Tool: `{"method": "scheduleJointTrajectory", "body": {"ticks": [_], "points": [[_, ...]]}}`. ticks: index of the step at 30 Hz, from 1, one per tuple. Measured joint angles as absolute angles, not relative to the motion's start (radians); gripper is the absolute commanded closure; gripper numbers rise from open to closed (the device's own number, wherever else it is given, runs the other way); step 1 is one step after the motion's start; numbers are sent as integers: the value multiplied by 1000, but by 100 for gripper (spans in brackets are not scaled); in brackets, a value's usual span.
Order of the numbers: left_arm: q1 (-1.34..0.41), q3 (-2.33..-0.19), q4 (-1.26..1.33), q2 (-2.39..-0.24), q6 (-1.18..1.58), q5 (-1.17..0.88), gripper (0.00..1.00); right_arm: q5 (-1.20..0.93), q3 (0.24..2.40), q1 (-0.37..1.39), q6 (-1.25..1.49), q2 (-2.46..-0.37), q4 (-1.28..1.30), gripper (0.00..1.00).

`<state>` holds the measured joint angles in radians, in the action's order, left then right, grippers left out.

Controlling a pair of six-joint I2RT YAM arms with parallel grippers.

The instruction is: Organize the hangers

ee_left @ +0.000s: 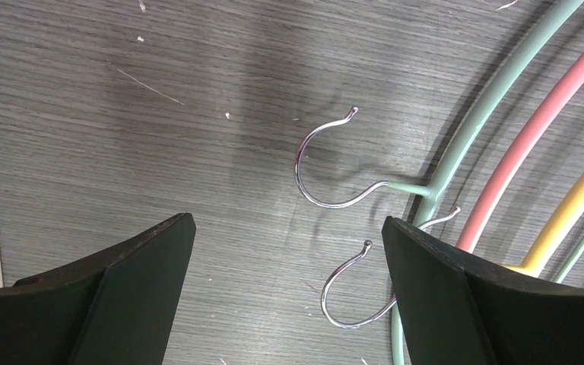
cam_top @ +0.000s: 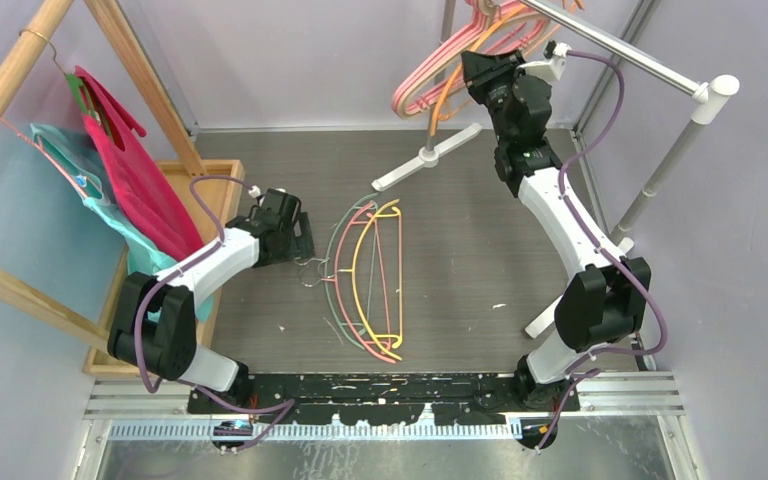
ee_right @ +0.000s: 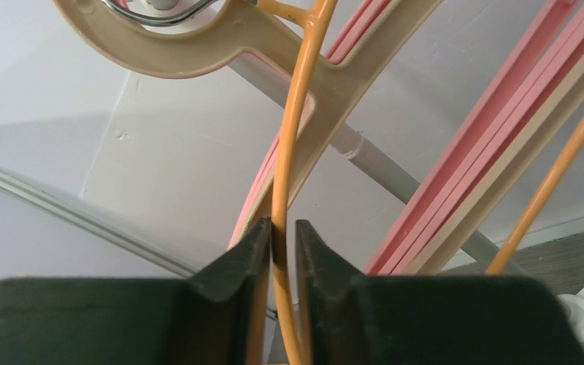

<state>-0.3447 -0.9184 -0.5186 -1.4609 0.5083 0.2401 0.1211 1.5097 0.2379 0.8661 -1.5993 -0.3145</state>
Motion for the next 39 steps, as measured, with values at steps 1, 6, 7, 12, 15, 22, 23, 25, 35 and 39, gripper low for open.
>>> {"method": "scheduleJointTrajectory", "body": {"ticks": [1, 6, 7, 12, 15, 22, 23, 25, 35, 39], "points": [[-345, -919, -519, -1461, 508, 241, 2, 121, 1509, 238, 869, -1599, -313, 61], [-345, -923, -519, -1461, 508, 241, 2, 139, 1450, 238, 863, -1561, -300, 39], [-345, -923, -519, -1461, 508, 241, 2, 146, 1431, 238, 859, -1543, -289, 35], [-345, -924, -519, -1461, 508, 241, 2, 159, 1370, 236, 828, -1441, -224, 21], [-345, -926, -521, -1461, 508, 242, 2, 157, 1317, 235, 803, -1345, -191, 17], [-345, -929, -521, -1464, 508, 248, 2, 147, 1160, 248, 698, -1109, -82, 19], [-345, -929, -521, -1465, 508, 248, 2, 148, 1139, 260, 679, -1084, -59, 21], [-345, -929, -521, -1467, 508, 249, 2, 161, 1092, 314, 639, -1045, -1, 23], [-345, -929, -522, -1477, 508, 252, 2, 317, 932, 995, 514, -1351, 213, 28], [-345, -929, -522, -1477, 508, 258, 2, 300, 962, 1062, 488, -1548, 212, 31]]}}
